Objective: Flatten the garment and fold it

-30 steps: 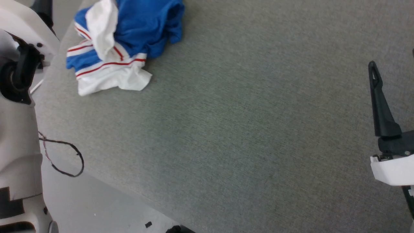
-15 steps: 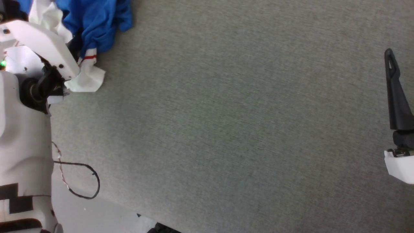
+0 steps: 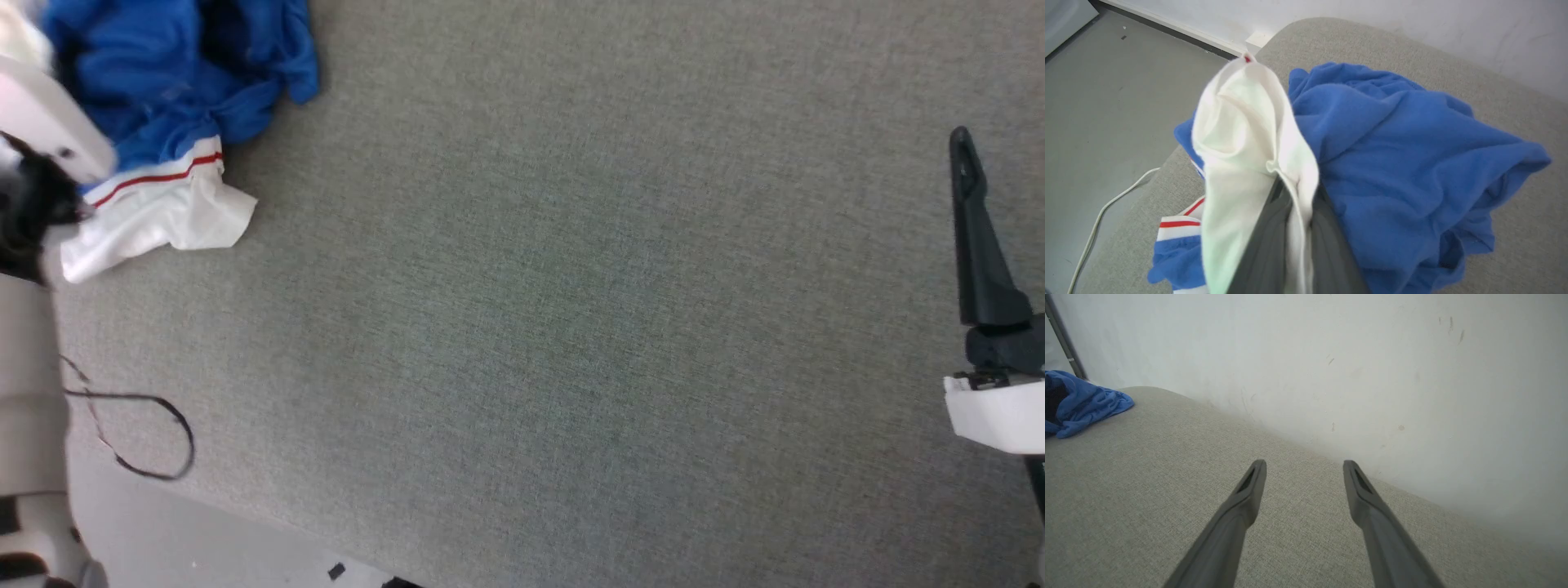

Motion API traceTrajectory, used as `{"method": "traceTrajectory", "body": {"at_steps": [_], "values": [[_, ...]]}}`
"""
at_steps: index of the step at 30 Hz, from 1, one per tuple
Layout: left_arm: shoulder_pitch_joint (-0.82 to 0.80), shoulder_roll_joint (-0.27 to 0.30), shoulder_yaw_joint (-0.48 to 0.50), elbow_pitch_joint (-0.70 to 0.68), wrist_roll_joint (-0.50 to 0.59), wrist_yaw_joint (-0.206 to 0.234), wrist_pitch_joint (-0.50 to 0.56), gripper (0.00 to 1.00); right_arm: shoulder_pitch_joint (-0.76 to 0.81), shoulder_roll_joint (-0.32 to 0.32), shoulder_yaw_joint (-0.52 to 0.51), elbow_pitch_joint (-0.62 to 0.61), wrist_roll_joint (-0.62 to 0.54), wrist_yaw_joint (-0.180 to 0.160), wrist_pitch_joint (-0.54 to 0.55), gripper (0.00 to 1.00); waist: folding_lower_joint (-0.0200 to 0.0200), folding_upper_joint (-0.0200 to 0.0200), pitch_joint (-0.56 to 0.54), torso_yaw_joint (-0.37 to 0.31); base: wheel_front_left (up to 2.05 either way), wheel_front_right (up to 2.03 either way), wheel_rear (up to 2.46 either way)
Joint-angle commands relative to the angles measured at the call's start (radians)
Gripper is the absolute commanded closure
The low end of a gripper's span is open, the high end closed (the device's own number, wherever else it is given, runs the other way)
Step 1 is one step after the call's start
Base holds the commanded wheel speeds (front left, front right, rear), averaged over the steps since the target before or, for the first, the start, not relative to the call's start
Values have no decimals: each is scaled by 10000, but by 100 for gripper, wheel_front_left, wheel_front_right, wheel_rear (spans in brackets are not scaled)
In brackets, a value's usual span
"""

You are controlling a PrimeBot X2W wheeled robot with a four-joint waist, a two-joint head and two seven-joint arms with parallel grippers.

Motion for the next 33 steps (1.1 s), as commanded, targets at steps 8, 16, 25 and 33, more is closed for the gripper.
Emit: {"method": "traceTrajectory", "body": {"at_steps": [8, 16, 25, 33], "values": [[-1168, 409, 219, -1210, -53, -15, -373, 100, 187, 839, -95, 924, 78, -19, -874, 0, 0, -1, -1790, -455, 0, 0, 0], [-2540, 94, 86, -2606, -237, 476, 150, 100, 673, 1460, -184, 1683, 171, -19, -1611, 0, 0, -1, -3093, -918, 0, 0, 0], [-3600, -1030, -835, -3454, -588, 746, 1237, 100, 1330, 1698, -754, 2165, 411, -19, -2161, 0, 0, -1, -4339, -1659, 0, 0, 0], [-3228, -2092, -2107, -4196, -736, 611, 2040, 100, 1537, 1705, -1189, 2163, 812, -19, -2267, 0, 0, -1, -4730, -2382, 0, 0, 0]]}}
